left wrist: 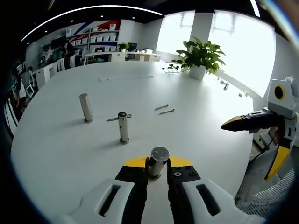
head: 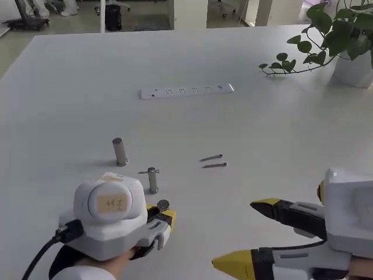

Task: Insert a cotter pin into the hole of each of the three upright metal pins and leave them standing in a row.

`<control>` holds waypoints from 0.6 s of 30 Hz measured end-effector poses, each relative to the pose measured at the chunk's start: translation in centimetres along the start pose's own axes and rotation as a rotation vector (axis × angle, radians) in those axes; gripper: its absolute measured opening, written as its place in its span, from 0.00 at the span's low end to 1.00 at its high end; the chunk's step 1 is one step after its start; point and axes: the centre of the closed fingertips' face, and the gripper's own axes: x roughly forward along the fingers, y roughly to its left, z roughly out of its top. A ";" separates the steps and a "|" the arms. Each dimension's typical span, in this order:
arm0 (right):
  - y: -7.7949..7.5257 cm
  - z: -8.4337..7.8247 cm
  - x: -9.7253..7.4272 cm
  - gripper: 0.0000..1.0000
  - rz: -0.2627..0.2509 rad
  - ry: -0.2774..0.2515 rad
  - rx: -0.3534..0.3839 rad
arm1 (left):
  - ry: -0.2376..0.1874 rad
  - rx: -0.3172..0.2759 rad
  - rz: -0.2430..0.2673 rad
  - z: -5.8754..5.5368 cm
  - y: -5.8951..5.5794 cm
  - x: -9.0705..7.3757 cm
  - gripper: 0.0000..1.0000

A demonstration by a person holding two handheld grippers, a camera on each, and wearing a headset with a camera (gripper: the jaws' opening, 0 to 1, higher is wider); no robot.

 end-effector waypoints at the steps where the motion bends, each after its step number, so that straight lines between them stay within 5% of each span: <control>1: 0.1 -0.1 0.0 0.85 0.003 0.002 0.005 | 0.000 0.006 0.002 0.0 0.0 0.0 0.13; 6: 0.0 -0.1 -0.1 0.86 -0.003 0.002 0.003 | 0.000 0.029 -0.001 0.0 0.0 0.1 0.13; 9: 0.0 -0.1 -0.1 0.86 -0.003 0.002 0.001 | 0.006 0.099 -0.040 -0.1 -0.4 0.0 0.13; 13: 0.2 -0.2 0.0 0.86 0.002 0.009 0.002 | -0.011 0.100 -0.071 0.5 -0.6 -0.2 0.18; 18: 0.3 -0.2 0.1 0.86 0.004 0.011 -0.001 | 0.025 0.101 -0.135 0.2 -0.6 -0.5 0.49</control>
